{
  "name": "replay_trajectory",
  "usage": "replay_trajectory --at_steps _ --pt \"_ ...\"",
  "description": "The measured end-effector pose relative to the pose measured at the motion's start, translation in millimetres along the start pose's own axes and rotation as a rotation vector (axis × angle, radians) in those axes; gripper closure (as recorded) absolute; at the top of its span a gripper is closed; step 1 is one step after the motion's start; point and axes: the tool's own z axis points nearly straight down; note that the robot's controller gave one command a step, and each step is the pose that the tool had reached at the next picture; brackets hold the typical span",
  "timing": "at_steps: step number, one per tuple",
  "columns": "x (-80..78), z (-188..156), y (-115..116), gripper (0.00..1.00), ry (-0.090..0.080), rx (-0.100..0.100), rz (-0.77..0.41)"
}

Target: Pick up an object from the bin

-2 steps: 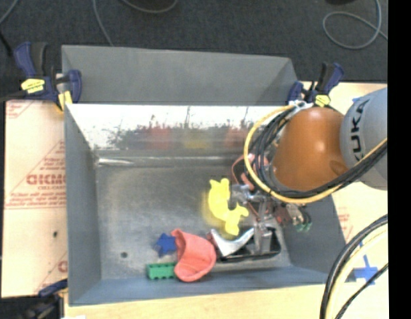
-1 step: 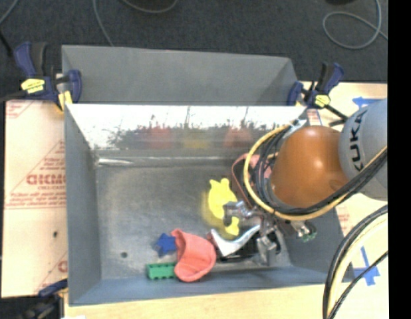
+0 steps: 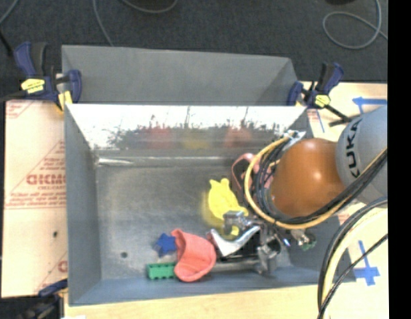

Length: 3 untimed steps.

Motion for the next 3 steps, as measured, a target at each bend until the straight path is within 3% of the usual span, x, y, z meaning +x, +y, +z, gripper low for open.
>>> replay_trajectory --at_steps 1,2,3 --pt "-0.8 12.5 0.2 1.0 -0.002 -0.001 0.177" --pt "-0.9 10.6 0.1 1.0 0.0 -0.002 0.186" --pt "-2.8 17.0 -0.7 1.0 -0.008 0.006 0.031"
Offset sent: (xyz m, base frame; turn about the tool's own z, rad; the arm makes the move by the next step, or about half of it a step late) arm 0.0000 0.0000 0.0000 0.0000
